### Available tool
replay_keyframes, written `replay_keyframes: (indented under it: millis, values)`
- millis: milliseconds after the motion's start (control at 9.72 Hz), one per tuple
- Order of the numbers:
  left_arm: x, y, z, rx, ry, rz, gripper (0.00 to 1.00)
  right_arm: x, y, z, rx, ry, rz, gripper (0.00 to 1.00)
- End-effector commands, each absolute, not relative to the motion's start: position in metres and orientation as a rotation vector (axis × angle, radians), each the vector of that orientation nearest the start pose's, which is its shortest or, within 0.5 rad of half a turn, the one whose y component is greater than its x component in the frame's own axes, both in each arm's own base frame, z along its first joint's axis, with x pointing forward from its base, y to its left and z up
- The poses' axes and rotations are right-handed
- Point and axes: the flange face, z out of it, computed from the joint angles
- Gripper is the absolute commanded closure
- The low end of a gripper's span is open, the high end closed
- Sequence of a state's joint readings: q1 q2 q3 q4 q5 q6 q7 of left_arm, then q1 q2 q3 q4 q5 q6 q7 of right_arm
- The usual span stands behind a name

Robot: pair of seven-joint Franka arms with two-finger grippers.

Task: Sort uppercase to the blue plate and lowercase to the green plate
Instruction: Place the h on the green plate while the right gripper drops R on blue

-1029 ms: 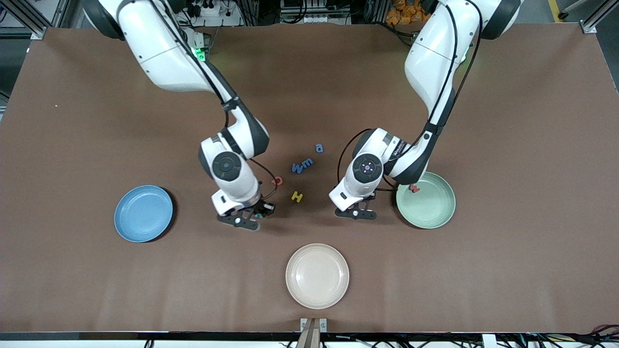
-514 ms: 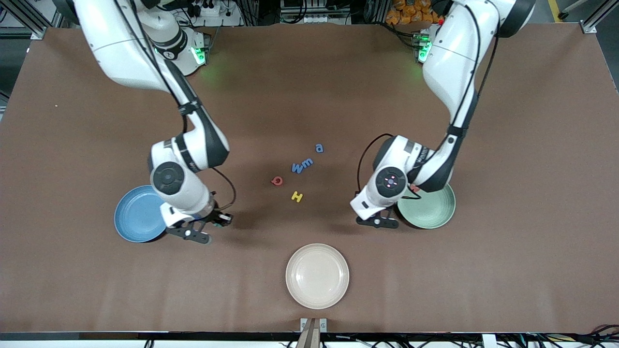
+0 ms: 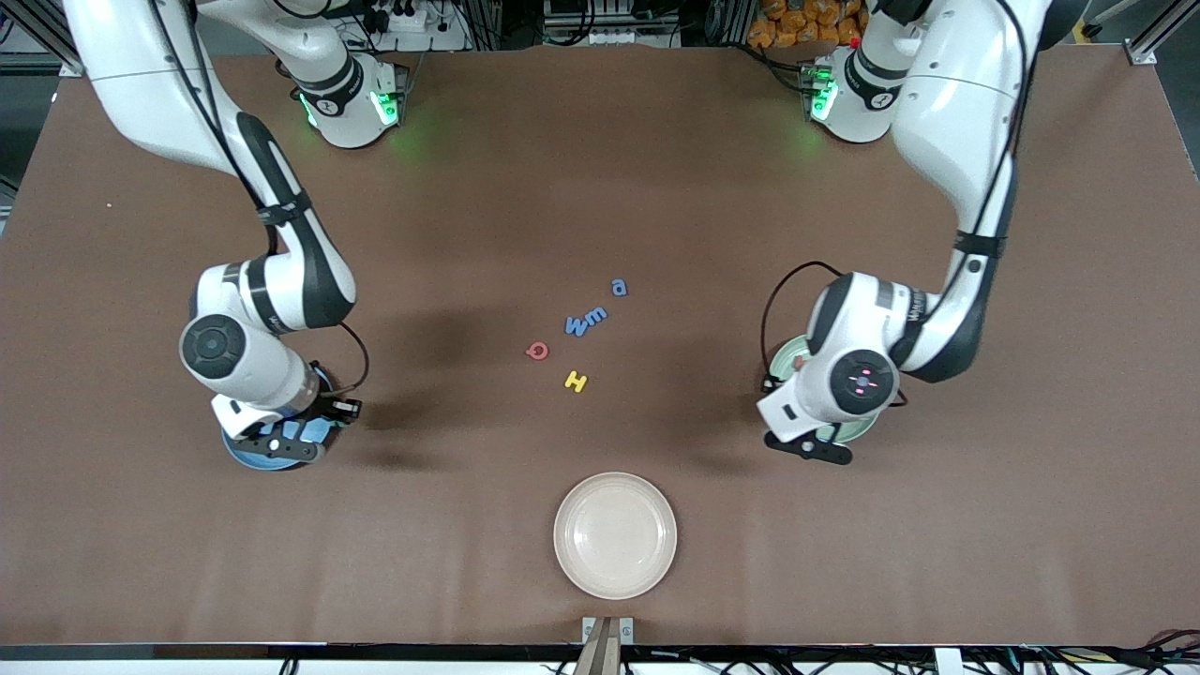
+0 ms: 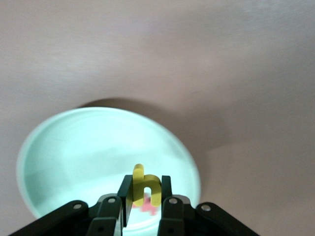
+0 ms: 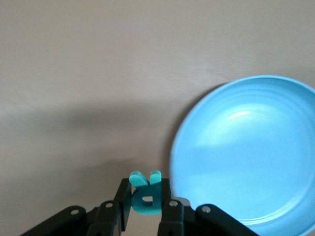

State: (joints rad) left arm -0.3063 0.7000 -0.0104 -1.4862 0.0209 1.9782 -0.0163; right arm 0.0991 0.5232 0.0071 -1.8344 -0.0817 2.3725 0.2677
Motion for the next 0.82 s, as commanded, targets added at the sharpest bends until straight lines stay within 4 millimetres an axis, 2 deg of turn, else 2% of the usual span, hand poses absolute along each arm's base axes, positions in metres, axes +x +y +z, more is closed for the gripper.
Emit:
replay_keyframes:
  millis: [0,103,206,309,411,514,617,720]
  values:
    - [0.661,-0.181,0.248,-3.028,0.549,0.335,0.97,0.626,0.007,0.249,-3.195,0.014,-0.047,1.0]
    - [0.66,-0.173,0.244,-3.028,0.536,0.345,0.64,0.627,-0.018,0.249,-3.195,-0.035,-0.042,1.0]
    - [0.662,-0.165,0.241,-3.035,0.518,0.341,0.01,0.627,-0.03,0.248,-3.195,-0.063,-0.04,1.0]
    - [0.662,-0.166,0.24,-3.036,0.52,0.339,0.0,0.628,-0.032,0.247,-3.195,-0.063,-0.037,0.79]
    - [0.662,-0.171,0.241,-3.039,0.524,0.337,0.0,0.628,-0.033,0.248,-3.194,-0.059,-0.039,0.3]
    - [0.66,-0.182,0.242,-3.046,0.516,0.333,0.0,0.628,-0.033,0.248,-3.194,-0.056,-0.039,0.0]
    - [0.656,-0.203,0.246,-3.058,0.493,0.321,0.0,0.629,-0.032,0.249,-3.194,-0.047,-0.042,0.0]
    - [0.651,-0.224,0.25,-3.098,0.4,0.315,0.0,0.63,-0.029,0.25,-3.193,-0.046,-0.038,0.0]
